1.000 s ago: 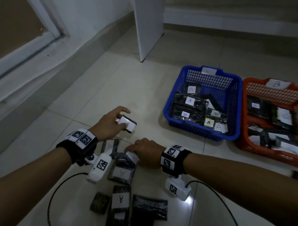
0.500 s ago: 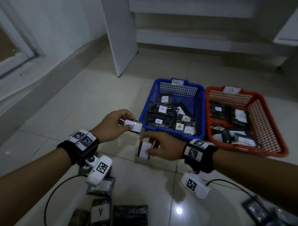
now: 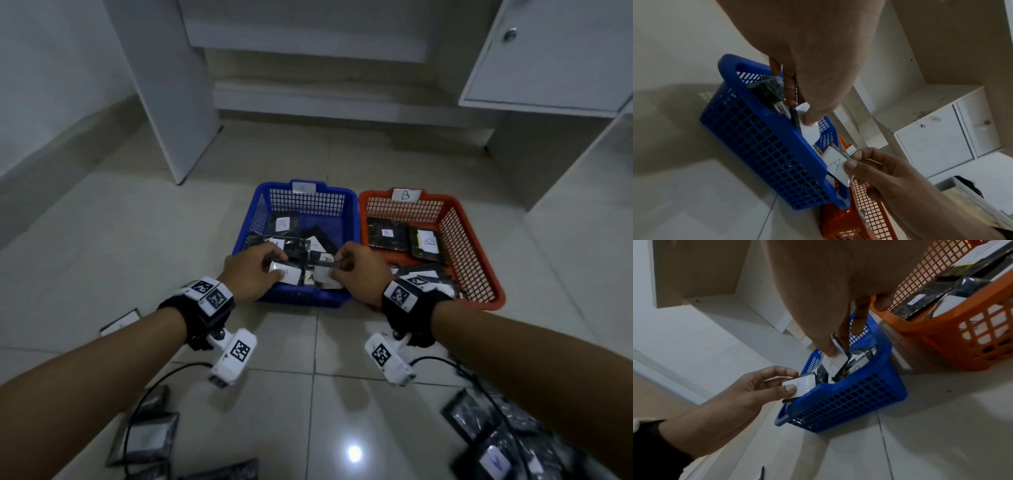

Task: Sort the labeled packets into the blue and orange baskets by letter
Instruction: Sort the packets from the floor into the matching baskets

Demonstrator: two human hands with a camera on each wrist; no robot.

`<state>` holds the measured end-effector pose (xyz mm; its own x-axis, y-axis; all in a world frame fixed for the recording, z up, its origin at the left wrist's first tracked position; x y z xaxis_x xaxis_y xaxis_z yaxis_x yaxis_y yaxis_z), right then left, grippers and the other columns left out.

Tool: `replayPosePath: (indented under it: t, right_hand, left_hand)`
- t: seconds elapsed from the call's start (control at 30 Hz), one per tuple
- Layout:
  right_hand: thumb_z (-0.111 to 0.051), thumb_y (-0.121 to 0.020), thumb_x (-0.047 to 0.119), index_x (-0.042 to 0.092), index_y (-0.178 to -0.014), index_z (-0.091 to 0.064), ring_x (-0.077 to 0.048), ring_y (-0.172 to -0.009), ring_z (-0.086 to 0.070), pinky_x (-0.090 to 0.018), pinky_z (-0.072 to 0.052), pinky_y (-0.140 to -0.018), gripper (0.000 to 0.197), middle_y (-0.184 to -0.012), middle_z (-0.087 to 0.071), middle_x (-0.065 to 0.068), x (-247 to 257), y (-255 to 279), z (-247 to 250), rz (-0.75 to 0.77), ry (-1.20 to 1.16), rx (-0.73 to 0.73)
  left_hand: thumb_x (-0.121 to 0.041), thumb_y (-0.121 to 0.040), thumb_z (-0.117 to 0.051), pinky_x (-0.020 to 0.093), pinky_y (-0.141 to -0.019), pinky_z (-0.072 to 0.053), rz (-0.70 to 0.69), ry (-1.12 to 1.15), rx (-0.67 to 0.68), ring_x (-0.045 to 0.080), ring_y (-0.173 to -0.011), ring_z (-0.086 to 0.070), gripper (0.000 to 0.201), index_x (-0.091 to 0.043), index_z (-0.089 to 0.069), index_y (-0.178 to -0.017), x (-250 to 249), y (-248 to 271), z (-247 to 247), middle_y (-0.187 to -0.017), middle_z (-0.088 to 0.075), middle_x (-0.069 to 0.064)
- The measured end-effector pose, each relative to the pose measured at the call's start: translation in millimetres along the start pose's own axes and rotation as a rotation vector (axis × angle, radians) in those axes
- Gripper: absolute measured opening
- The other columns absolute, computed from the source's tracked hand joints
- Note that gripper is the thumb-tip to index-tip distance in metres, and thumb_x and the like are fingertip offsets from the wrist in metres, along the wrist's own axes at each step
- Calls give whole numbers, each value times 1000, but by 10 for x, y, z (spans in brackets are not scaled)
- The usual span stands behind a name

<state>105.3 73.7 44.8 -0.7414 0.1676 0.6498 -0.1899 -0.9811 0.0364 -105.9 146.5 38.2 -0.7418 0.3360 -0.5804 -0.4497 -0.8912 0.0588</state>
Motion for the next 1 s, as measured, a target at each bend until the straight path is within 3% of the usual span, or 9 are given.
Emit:
replayPosePath:
  t: [0.07, 0.17, 0.23, 0.43, 0.57, 0.73, 0.8, 0.87, 1.0]
  right_hand:
    - [-73, -87, 23, 21, -92, -62, -12, -75, -60, -22, -43, -60, 13, -79, -61, 8, -41, -4, -27, 8, 46, 25]
    - [-71, -87, 22, 18, -100, -70, -20, -86, -63, -31, -52, -73, 14, -91, -67, 0, -94, -33, -39, 16, 150, 42]
    - [-70, -86, 19, 16, -108, -71, -23, -92, -64, -34, -54, -79, 22, -100, -69, -5, -117, -57, -38, 33, 168, 20]
    - [-66, -87, 11, 16, -114, -69, -27, -103, -58, -38, -49, -90, 27, -111, -62, -11, 54, 6, -85, 160, 158, -65]
    - [-65, -89, 11, 18, -114, -66, -18, -105, -49, -33, -44, -91, 26, -112, -57, -1, 482, 267, -294, 373, 63, -47]
    - [-61, -93, 13, 15, -113, -67, -10, -96, -51, -20, -38, -85, 21, -107, -61, 0, 1004, 647, -909, 610, 21, 277]
    - [-59, -95, 19, 18, -116, -67, -8, -93, -52, -22, -42, -83, 22, -109, -61, 2, 1100, 726, -1224, 601, 69, 450]
    - [-57, -97, 25, 20, -120, -64, -14, -97, -56, -29, -47, -86, 25, -113, -60, 1, 1136, 780, -1497, 564, 137, 599]
    - [-55, -98, 29, 21, -127, -60, -20, -105, -56, -35, -48, -91, 31, -121, -58, -1, 1280, 865, -2013, 511, 207, 767]
  left_hand:
    - [-34, -89, -68, 38, -102, -37, -26, -58, -27, 12, -88, -61, 17, -41, -58, -100, -62, 1, -32, -83, -61, -13]
    - [-38, -88, -67, 41, -106, -29, -53, -213, -45, 19, -122, -48, 21, -41, -63, -108, -69, 25, -61, -122, -57, -11]
    - [-40, -88, -65, 41, -106, -22, -70, -240, -64, 19, -130, -37, 27, -42, -63, -115, -70, 74, -43, -134, -47, -10]
    - [-30, -92, -62, 35, -92, -21, -95, -109, -264, 16, -115, -41, 19, -37, -63, -110, 122, 301, 346, -119, -51, -10]
    - [-19, -93, -61, 36, -89, -29, -34, -83, -337, 17, -104, -46, 20, -31, -64, -109, 619, 597, 592, -111, -49, -5]
    - [-21, -87, -70, 43, -90, -46, 199, -148, -85, 28, -103, -56, 25, -31, -60, -107, 1443, 1047, 688, -111, -49, 4]
    - [-22, -87, -71, 32, -87, -44, 308, -123, 40, 28, -105, -59, 25, -31, -58, -106, 1698, 1233, 694, -112, -49, 5]
    - [-21, -87, -73, 23, -84, -37, 405, -159, 117, 29, -111, -55, 37, -20, -57, -120, 1895, 1389, 672, -119, -47, 12]
    - [-33, -78, -81, 27, -76, -41, 524, -243, 249, 25, -100, -55, 50, -20, -53, -118, 2262, 1732, 623, -118, -51, 10]
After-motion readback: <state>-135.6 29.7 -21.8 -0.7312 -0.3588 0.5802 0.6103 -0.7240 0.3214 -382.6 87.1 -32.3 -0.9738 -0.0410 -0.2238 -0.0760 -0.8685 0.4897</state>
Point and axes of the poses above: each hand's wrist, its own y-axis away from the middle knuckle, its own z-axis out of the back of the hand, x = y × z, the point moved 6 cm from there along -y, towards the middle knuckle
